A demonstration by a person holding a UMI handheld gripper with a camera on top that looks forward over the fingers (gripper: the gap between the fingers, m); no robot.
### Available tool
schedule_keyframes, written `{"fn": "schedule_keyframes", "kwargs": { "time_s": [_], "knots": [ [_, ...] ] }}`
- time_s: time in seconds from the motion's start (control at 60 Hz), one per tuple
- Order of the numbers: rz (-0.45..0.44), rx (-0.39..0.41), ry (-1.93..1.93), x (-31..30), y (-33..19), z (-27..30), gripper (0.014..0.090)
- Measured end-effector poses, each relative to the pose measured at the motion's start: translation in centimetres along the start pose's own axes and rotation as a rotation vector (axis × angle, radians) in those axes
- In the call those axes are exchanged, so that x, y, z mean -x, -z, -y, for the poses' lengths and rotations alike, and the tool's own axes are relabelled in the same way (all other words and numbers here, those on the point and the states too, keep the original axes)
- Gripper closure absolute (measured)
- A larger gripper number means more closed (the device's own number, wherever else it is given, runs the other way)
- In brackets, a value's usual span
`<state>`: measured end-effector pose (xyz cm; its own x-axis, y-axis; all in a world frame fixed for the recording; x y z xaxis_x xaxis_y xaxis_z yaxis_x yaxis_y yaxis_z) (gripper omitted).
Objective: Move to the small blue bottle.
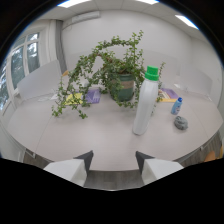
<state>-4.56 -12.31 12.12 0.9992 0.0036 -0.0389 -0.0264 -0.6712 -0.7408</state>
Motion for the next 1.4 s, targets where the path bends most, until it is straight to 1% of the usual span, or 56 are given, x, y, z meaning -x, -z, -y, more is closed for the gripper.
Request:
{"fn": "schedule_keyframes", "kwargs": {
  "time_s": [0.15,0.317,0.417,0.583,0.733,0.867,1.017,1.183,1.4],
  "knots": [
    [0.007,-0.003,0.004,-1.1,0.7,-0.4,0.0206],
    [-0.006,0.002,0.001,-5.1,1.9,-1.8,0.0202],
    [-0.031,0.009,-0.003,-9.0,2.4,-2.8,0.0204],
    [-0.079,0.029,-0.007,-17.4,2.9,-4.1,0.0203],
    [-0.115,0.029,-0.004,-24.8,2.3,-3.4,0.0202],
    [-0.118,0.004,0.0,-29.4,0.6,-1.5,0.0202],
    [-0.102,-0.033,0.008,-32.5,-2.4,1.4,0.02],
    [-0.093,-0.064,0.019,-34.2,-7.4,4.5,0.0203],
    [-0.096,-0.077,0.012,-35.2,-13.8,7.8,0.0205]
  ]
}}
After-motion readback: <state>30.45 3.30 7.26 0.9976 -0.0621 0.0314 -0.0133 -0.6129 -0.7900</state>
